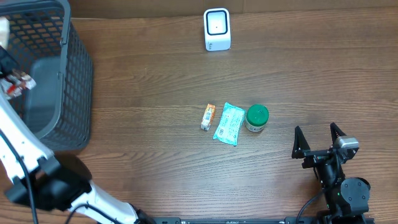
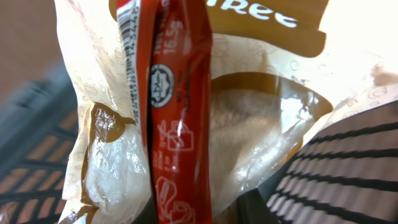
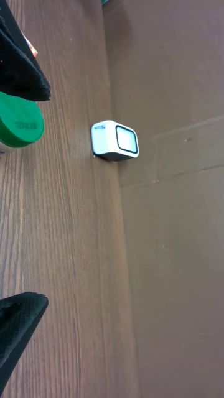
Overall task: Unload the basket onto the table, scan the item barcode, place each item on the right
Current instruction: 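Lift the bread bag out and carry it toward the other items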
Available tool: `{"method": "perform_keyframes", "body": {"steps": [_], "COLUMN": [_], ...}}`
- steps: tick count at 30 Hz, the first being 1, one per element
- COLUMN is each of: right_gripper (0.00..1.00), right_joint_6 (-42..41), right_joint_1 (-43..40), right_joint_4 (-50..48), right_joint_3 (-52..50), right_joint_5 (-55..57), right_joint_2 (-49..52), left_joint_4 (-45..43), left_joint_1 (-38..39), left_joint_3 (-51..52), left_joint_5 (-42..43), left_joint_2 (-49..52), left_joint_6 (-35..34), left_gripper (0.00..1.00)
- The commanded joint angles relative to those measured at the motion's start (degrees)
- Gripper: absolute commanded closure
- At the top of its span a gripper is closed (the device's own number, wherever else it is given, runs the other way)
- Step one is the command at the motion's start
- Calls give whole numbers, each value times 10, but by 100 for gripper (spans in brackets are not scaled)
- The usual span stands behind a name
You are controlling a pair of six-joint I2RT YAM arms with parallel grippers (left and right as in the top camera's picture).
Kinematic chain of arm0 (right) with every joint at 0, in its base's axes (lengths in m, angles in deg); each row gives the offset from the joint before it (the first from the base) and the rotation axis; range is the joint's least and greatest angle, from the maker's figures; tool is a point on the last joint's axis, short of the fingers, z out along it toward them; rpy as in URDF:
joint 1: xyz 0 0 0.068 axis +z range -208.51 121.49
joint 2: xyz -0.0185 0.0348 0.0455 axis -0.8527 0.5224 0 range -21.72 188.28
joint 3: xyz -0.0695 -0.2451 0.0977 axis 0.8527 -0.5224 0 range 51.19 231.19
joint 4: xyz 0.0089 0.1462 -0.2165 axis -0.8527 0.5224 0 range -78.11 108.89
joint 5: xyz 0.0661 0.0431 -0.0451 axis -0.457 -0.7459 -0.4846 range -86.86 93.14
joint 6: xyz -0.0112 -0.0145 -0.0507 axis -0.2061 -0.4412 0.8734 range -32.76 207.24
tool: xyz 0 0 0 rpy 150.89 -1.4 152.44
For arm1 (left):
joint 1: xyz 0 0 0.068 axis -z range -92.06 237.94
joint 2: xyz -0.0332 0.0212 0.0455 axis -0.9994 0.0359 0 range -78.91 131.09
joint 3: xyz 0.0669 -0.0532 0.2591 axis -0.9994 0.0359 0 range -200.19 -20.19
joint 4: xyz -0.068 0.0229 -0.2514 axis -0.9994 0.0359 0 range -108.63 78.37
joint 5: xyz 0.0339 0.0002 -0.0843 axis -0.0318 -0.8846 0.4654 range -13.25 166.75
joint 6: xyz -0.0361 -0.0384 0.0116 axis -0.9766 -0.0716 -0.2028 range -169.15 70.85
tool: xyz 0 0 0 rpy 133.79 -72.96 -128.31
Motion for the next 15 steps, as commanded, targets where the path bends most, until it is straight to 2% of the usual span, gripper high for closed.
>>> {"method": "perform_keyframes", "body": {"steps": [1,4,8,15], "right_gripper": [0,0,0,0], "right_joint_6": [2,2,2,2], "right_joint_1": [-2,-2,-2,-2], "right_joint_4": [-3,-3,-3,-3], "right_joint_3": [-6,-6,-6,-6], "right_joint_5": [3,3,3,3], "right_joint_2": [-2,-2,-2,-2], "left_joint_4": [-7,1,27,142], "left_joint_1": [23,54,117,257], "left_joint_3": [-17,-17,-17,-16], "left_joint_5": [43,56,54,38], "left_joint_2": [-69,-113,-165,-199], "left_joint_6": [-46,-77,-84,-90], "left_gripper": [96,96,96,96]}}
